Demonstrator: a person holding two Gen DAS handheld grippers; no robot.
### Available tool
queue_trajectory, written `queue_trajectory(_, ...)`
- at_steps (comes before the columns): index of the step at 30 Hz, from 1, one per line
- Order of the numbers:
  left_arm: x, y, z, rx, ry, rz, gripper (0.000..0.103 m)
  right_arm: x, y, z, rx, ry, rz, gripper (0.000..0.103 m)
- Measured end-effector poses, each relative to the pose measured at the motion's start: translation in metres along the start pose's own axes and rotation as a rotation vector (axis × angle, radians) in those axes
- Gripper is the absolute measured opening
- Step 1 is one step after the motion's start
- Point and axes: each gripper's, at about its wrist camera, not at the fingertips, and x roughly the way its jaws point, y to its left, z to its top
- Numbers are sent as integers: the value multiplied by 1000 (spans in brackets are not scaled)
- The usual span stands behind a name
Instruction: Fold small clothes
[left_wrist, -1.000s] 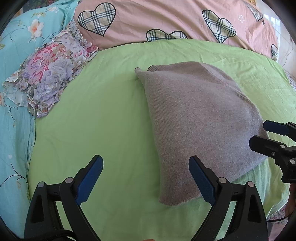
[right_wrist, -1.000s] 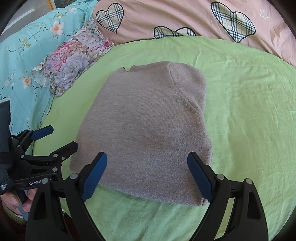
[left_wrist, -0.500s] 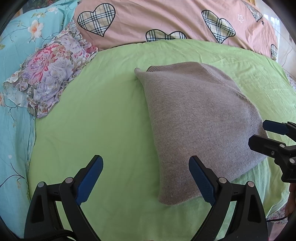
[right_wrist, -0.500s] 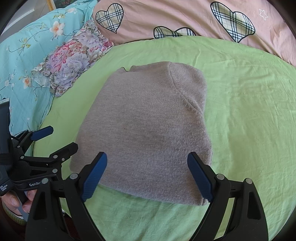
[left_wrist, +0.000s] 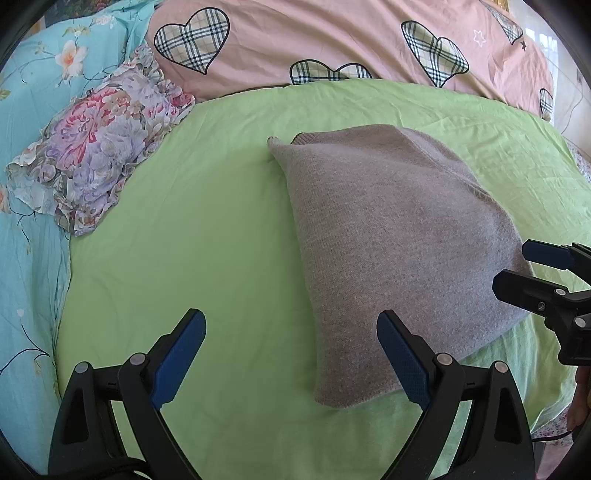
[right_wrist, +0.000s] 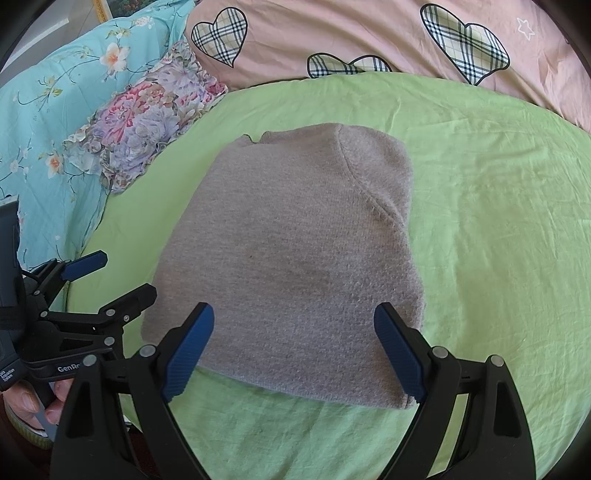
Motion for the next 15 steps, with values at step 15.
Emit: queue_trajectory(15, 0, 0, 0, 0, 0, 1, 94, -2, 2, 0, 2, -4, 0, 89)
